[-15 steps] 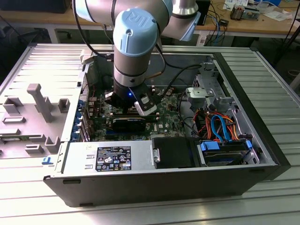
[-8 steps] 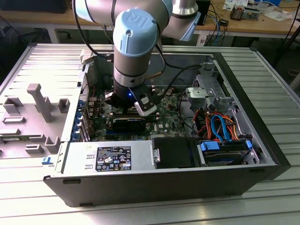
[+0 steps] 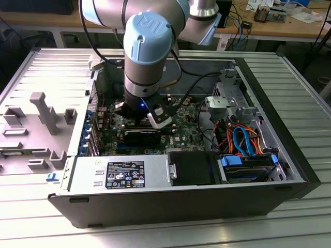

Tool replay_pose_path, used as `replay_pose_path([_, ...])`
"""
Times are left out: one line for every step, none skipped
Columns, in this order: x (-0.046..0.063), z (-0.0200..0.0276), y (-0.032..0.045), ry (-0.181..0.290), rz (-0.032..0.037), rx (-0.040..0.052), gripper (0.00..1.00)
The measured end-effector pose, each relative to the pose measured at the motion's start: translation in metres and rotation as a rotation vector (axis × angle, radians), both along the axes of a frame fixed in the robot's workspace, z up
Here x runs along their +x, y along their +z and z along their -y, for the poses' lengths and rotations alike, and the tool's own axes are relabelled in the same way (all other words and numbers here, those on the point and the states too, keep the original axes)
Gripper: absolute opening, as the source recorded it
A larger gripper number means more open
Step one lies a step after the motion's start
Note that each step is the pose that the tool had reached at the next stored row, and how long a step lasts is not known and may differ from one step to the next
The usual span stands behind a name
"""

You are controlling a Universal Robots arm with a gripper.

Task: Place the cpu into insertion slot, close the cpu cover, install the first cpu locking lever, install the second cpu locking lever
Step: 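Install the second cpu locking lever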

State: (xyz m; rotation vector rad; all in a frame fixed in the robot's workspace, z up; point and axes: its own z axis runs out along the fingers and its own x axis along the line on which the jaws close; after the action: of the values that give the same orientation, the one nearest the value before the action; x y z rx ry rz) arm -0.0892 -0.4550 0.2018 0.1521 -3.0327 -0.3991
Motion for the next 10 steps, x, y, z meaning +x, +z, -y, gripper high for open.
replay_pose_path([-0.0002, 0.0001, -0.0001, 0.0, 0.0, 0.0016, 0.11])
replay_pose_path([-0.0003, 0.0001, -0.0004, 0.0, -0.0001, 0.0056, 0.11])
replay_pose_path([-0.0004, 0.0, -0.0008, 0.0, -0.0001, 0.0099, 0.11])
replay_pose_path([-0.0004, 0.0, -0.0012, 0.0, 0.0, 0.0131, 0.11])
replay_pose_path([-0.0004, 0.0, -0.0015, 0.0, 0.0, 0.0153, 0.11])
replay_pose_path([-0.0003, 0.0, -0.0017, 0.0, 0.0, 0.0156, 0.11])
replay_pose_path([-0.0003, 0.0, -0.0019, 0.0, -0.0001, 0.0155, 0.11])
replay_pose_path([-0.0004, 0.0001, -0.0024, 0.0, 0.0, 0.0162, 0.11])
replay_pose_path([-0.0004, 0.0001, -0.0031, 0.0, 0.0001, 0.0176, 0.11])
replay_pose_path([-0.0005, 0.0001, -0.0035, 0.0, 0.0001, 0.0189, 0.11])
